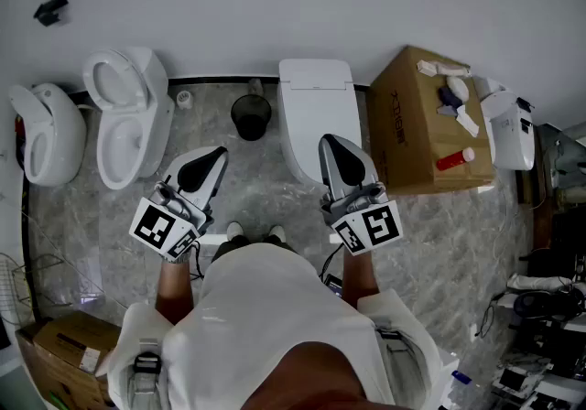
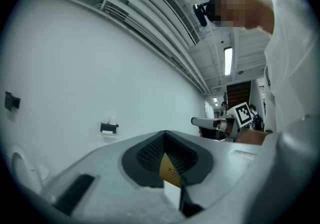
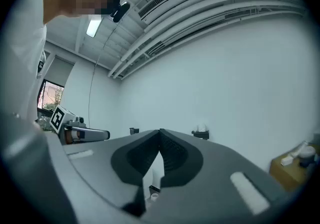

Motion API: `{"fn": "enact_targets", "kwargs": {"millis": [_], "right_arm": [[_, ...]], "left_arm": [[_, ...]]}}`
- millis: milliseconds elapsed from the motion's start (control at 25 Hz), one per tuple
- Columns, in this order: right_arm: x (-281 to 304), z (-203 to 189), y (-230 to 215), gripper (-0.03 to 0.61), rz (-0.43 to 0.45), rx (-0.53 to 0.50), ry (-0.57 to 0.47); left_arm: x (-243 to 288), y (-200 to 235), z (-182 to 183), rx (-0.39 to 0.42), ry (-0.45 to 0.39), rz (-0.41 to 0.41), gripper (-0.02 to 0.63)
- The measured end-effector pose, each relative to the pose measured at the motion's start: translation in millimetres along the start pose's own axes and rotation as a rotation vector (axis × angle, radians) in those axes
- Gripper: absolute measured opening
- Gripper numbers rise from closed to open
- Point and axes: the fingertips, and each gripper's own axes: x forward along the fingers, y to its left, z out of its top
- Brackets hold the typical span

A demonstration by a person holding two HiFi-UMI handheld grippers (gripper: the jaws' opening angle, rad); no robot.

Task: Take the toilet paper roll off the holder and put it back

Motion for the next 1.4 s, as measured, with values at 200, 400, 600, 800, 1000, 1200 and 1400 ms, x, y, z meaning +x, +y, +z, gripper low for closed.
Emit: {"fn": "enact_targets", "kwargs": {"millis": [200,400,600,800,1000,1200,1400], "right_arm": [[0.2,-0.9,1.6,0.005,-0.004,-0.001,0.003],[-1.4,-0.8,1.6,0.005,-0.012,-0.006,0.001],[-3.1,0.0,-0.4,0.006,-0.014,0.008,-0.005],[-2.9,-2.6,0.4,0.006,0.0,0.018,0.001],[-1.3,-5.6,0.3,0.006,0.015,0.021,0.006],[-1.1,-10.2,-7.3,0.006,0.025,0.026,0.022],[0.8,-14.8,-13.8,0.006,0.03,0.033,0.027]], "left_arm": [[-2.5,3.1,-4.6,0.018,0.023,0.017,0.002],[-2.2,5.5,-4.5,0.026,0.018,0.025,0.003],[-1.7,9.6,-4.5,0.047,0.015,0.053,0.003],[-2.1,7.8,-5.4,0.052,0.015,0.063,0.002],[-2.2,8.1,-6.9,0.054,0.016,0.076,0.003],[2.8,6.4,-10.0,0.057,0.022,0.098,0.003],[5.7,7.7,-12.9,0.058,0.025,0.121,0.003]]}}
